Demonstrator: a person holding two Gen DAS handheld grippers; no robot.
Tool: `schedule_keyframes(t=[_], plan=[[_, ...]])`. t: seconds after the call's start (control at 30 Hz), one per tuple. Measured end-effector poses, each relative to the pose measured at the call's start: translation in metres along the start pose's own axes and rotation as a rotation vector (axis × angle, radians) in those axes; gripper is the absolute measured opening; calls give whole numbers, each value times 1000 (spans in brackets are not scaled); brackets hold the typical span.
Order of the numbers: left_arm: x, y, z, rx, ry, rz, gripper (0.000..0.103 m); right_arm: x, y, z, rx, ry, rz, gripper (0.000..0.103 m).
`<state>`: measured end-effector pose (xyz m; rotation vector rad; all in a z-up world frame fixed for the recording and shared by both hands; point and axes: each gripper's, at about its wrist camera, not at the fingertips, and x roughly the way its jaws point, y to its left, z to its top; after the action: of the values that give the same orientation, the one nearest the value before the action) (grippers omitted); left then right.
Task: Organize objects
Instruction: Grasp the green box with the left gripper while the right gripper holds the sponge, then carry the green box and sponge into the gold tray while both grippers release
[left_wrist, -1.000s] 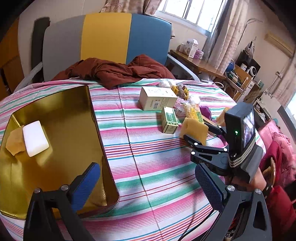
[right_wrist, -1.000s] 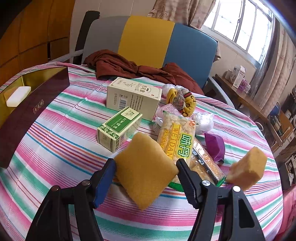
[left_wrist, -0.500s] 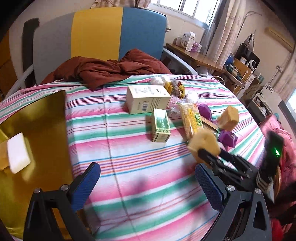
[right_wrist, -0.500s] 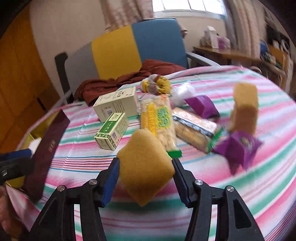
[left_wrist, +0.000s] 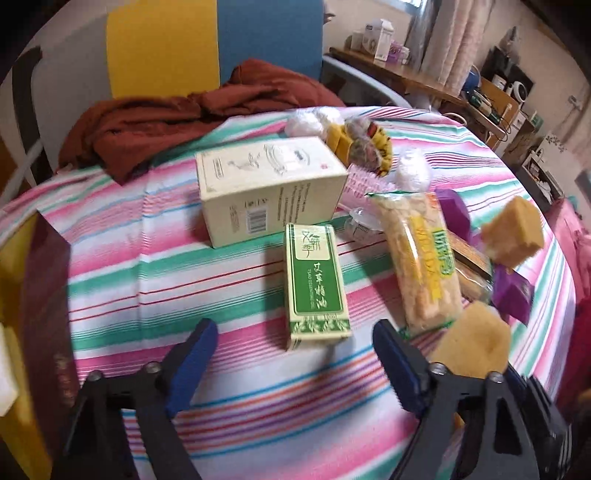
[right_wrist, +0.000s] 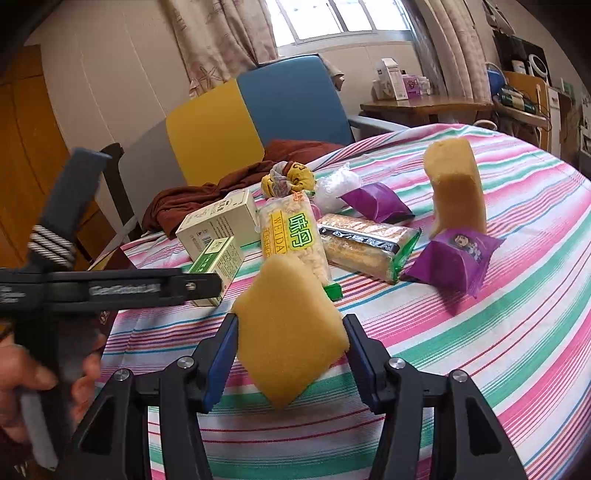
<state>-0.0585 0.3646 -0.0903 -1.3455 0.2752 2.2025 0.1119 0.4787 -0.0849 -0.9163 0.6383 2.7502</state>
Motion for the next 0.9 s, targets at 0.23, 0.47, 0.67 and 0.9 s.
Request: schedule_keyframes(t=[0.23, 0.47, 0.67, 0.9], plan=[[2, 4, -5, 1, -96, 32, 54, 1, -3, -3, 13, -8, 2, 57], [-4, 9, -18, 11, -170, 35, 32, -1, -3, -5, 23, -21, 7, 57], [-17, 19, -37, -48, -217, 28, 32, -5, -5, -7, 36, -40, 22, 57], [-31, 21, -57, -54, -255, -2, 32, -14, -33, -11, 223, -67, 159, 57]])
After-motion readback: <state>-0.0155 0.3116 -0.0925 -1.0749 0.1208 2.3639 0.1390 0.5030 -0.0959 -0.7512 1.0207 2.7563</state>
